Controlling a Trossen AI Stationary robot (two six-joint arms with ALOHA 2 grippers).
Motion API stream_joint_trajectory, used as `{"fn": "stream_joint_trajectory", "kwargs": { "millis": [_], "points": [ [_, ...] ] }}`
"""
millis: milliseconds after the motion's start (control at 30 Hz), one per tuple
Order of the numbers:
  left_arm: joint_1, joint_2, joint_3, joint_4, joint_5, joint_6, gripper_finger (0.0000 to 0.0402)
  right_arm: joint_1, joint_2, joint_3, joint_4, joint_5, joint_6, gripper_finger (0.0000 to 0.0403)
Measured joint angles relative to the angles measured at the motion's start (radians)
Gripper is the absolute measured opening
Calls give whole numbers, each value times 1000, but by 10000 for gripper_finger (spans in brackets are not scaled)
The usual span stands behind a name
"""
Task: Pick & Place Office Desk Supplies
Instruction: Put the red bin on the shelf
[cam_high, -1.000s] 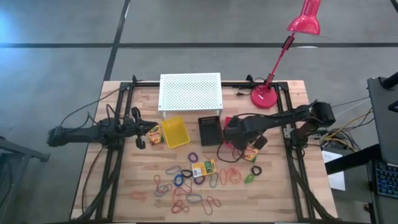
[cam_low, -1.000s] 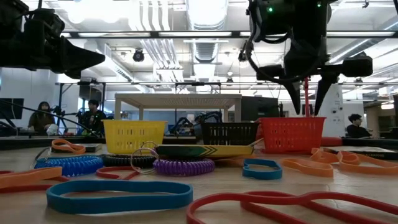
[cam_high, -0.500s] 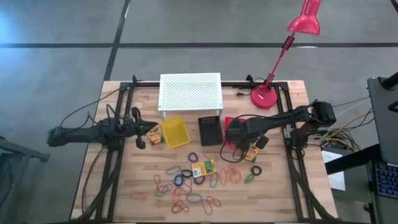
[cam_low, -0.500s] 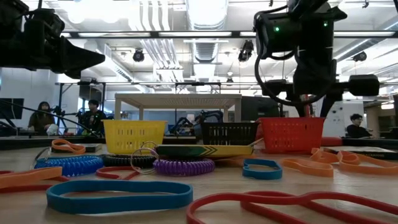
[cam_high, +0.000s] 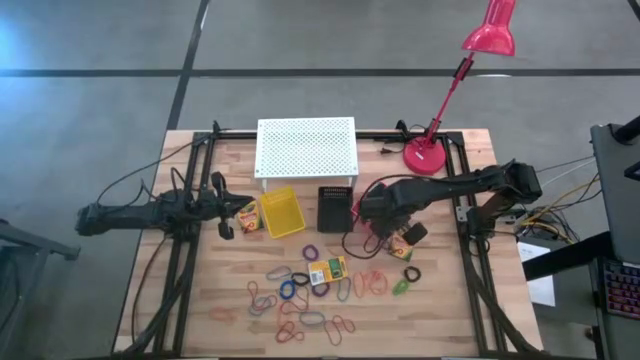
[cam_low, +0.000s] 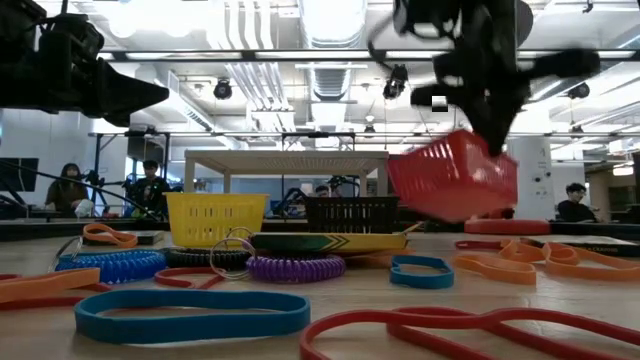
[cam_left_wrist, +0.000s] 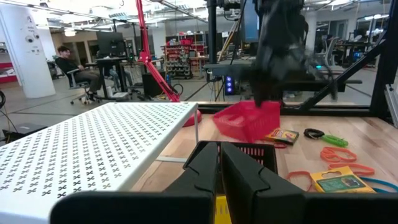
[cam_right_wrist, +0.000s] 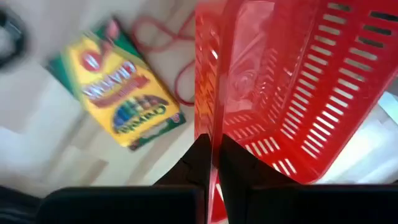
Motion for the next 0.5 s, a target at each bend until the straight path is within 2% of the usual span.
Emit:
{"fn": "stream_joint_trajectory", "kwargs": {
  "millis": [133, 233, 367, 500],
  "points": [
    [0, 0, 0, 0, 0, 0, 23, 0, -1, 146, -47, -71, 125, 14],
    [0, 0, 0, 0, 0, 0, 23, 0, -1, 257, -32, -68, 184, 14],
    [0, 0, 0, 0, 0, 0, 23, -28, 6, 350, 100, 30, 194, 14],
    [0, 0, 0, 0, 0, 0, 23, -113, 46, 413, 224, 106, 182, 14]
  ]
}}
